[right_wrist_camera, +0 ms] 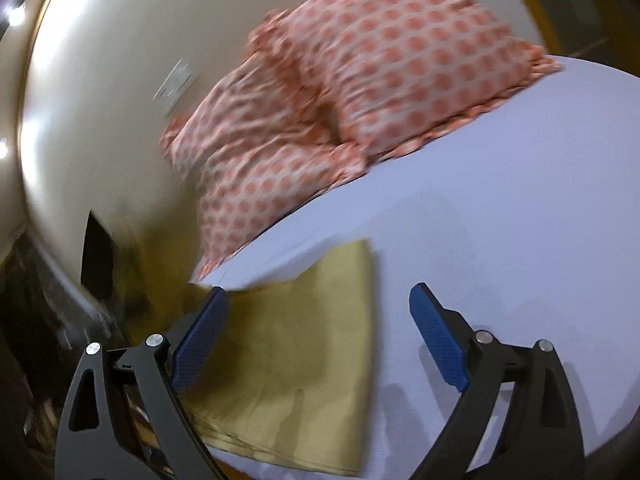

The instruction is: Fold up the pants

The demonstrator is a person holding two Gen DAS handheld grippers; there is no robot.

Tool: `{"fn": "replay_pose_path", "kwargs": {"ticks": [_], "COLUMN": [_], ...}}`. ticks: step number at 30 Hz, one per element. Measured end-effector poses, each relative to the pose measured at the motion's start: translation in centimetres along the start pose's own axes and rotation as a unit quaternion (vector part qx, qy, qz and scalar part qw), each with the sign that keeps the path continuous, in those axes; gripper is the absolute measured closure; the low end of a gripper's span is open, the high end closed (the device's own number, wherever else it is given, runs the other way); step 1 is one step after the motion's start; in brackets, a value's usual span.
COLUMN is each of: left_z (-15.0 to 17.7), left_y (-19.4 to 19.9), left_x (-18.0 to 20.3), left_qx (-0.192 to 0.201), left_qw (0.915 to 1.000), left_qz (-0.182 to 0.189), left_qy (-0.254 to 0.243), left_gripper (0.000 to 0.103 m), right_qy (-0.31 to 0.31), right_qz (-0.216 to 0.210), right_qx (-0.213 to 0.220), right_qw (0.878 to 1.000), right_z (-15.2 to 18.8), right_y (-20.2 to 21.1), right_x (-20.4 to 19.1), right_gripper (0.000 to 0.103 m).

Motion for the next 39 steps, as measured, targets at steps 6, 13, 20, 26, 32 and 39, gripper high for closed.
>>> {"fn": "replay_pose_path", "kwargs": {"ticks": [6,13,20,26,32,39], "left_z": [5.8,2.7,7.5,8.6,9.3,5.9], "left_y": [-2.6,4.7,-2.1,-5.7,-7.7,-8.6], "left_x": [7.0,3.2,-16.8,-17.0,-18.2,-18.3], "left_qx": [-0.035,0.035,-0.116,-0.183,-0.196,-0.178], "left_qw": [0.9937,0.9962,0.9457,0.9327,0.9105,0.9304], "left_qz": [-0.010,0.079,0.013,0.072,0.133,0.109], "left_qy": [-0.106,-0.011,0.303,0.302,0.339,0.301], "left_gripper": [0.084,0.045,0.045,0.038,0.079,0.092], "right_qy": [-0.024,0.030,0.020,0.035,-0.049,-0.021], "right_qz": [-0.002,0.027,0.049,0.023,-0.074,-0.098], "right_qx": [-0.046,-0.155,-0.169,-0.188,-0.204,-0.180], "right_qw": [0.999,0.987,0.984,0.981,0.975,0.978], "right_z": [-0.2,2.4,2.1,2.5,2.3,-2.8], "right_y": [-1.7,-7.1,-8.5,-9.3,-9.5,-11.1], "right_x": [1.7,1.3,2.4,1.9,2.6,-0.3], "right_gripper": [0.009,0.040,0.052,0.062,0.087,0.092]}}
Point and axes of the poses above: each gripper's, at about its wrist camera, not at the fingertips, and y roughly against the way its jaws point, x to its right, z to its underside, the point moved 7 cm from there along -y, roughly the way its jaws point, and after that the axes turned 8 degrees about -z, right-handed, at the moved point
